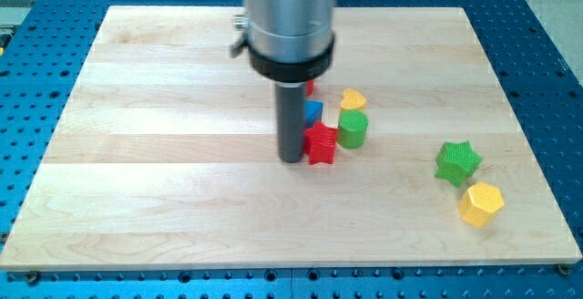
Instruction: Slightly move up the heart
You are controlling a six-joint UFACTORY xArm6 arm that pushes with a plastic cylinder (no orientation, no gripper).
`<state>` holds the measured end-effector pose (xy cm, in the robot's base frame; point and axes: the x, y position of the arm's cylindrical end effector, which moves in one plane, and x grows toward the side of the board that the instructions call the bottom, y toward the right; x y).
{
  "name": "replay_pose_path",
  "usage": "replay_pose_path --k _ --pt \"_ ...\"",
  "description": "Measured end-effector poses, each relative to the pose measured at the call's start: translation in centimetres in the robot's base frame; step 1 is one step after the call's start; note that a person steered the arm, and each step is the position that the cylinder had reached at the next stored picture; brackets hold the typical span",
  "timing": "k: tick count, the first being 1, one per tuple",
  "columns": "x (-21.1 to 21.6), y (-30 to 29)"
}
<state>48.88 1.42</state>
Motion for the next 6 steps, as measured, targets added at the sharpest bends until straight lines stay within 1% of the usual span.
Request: replay_pose_path --k 1,2,3,4,5,6 --pt "-2.4 1.8" --pt "-0.6 7.1" --pt "0.9 9.7" --pt "-3.6 7.8" --pt "-4.7 9.8" --pt "-1.0 9.8"
